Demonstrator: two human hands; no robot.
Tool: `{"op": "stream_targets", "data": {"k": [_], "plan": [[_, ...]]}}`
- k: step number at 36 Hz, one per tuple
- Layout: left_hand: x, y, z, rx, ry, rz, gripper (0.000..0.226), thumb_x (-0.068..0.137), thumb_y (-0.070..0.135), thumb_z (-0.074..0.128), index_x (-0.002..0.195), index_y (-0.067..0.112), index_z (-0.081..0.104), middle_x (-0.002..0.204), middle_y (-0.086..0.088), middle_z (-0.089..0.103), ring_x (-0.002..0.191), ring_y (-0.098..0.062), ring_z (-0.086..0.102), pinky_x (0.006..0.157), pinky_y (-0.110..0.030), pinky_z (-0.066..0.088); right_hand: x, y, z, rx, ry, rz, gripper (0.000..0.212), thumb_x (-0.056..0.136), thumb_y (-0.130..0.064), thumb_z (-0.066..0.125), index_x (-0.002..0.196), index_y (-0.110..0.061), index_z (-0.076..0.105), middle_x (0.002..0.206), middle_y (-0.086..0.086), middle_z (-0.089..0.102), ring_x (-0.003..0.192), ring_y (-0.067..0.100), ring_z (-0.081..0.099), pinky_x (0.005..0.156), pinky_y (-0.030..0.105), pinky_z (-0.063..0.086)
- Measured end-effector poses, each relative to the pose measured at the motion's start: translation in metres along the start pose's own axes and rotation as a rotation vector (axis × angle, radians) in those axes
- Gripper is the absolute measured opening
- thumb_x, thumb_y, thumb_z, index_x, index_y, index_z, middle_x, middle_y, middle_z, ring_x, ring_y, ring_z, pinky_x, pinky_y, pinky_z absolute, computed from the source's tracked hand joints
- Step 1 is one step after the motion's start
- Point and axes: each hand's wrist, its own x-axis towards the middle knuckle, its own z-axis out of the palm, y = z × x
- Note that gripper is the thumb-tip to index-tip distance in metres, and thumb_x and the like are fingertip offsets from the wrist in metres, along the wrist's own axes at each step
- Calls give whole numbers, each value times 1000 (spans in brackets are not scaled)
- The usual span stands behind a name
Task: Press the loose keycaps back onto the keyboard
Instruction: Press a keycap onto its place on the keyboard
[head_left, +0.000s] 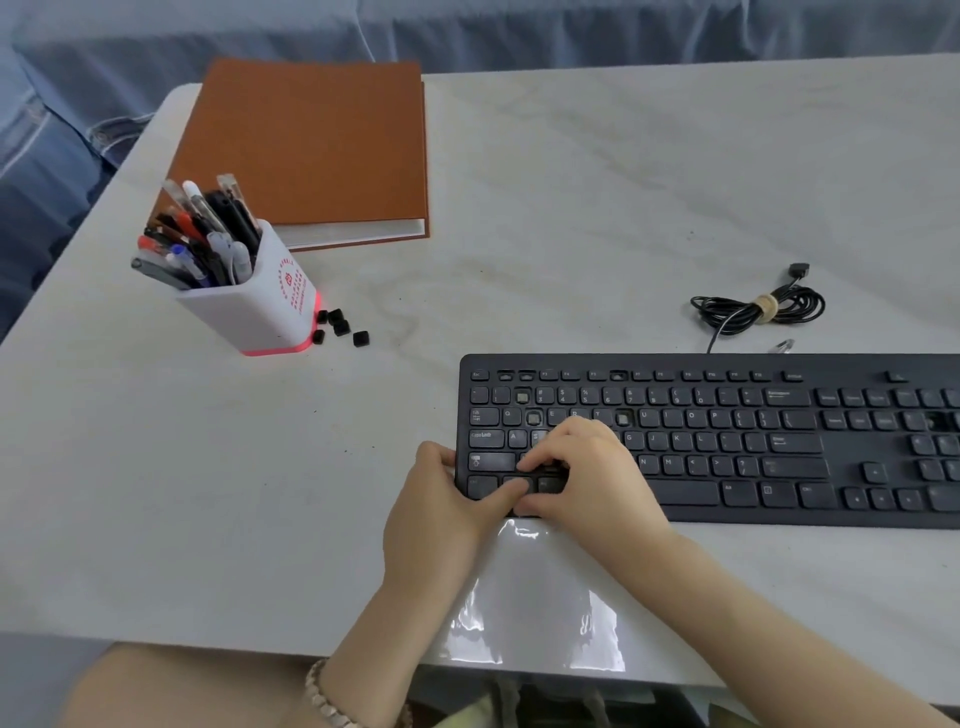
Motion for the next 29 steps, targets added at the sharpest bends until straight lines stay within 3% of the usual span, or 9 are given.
{"op": "stream_targets", "data": {"k": [4,6,9,11,13,23,27,29], "plan": [[2,1,-1,71,-16,-14,47,68,49,75,88,24,41,78,11,57,72,-5,57,59,-27,41,0,13,-11,0,-53,-112,33,67,-19,81,98,-21,69,94,-14,48,95,3,38,83,-1,24],[3,3,-2,89,-26,-22,47,70,50,74,87,25,39,81,11,56,73,-5,57,60,-27,40,3,22,-20,17,73,-160,26,70,-20,80,94,-17,72,96,-13,52,97,5,43,89,-1,23],[5,5,-3,107,-45,-54,47,71,50,73,89,23,39,86,9,56,76,-7,56,59,-27,39,12,38,-35,-88,318,-151,28,78,-29,66,99,-11,71,106,0,61,106,14,49,100,18,29],[5,7,-4,122,-59,-69,48,71,51,73,89,22,39,88,8,56,77,-8,56,59,-27,38,20,49,-41,-220,315,-86,38,83,-32,59,113,-8,65,122,8,59,119,24,48,104,33,29],[4,8,-4,146,-70,-73,48,71,52,72,89,23,38,88,8,55,77,-8,56,59,-27,38,23,55,-41,-295,279,-39,44,87,-32,56,123,-6,58,130,11,55,127,30,44,107,41,26],[6,11,-6,249,-92,-67,43,80,46,67,90,20,33,86,7,52,74,-11,52,55,-26,32,27,55,-35,-331,330,-49,50,85,-39,45,116,-5,63,120,11,62,117,31,54,103,44,33],[15,3,-15,179,-178,-25,22,91,30,59,90,19,40,79,7,49,69,-6,48,57,-21,32,27,56,-36,-342,338,-72,53,84,-41,41,114,-5,64,118,11,63,114,31,56,101,45,35],[18,-1,-20,2,-147,-69,8,94,23,55,90,18,50,79,5,51,71,-9,49,59,-19,35,27,57,-37,-345,333,-72,52,85,-41,41,114,-5,65,118,11,63,114,31,57,100,46,37]]}}
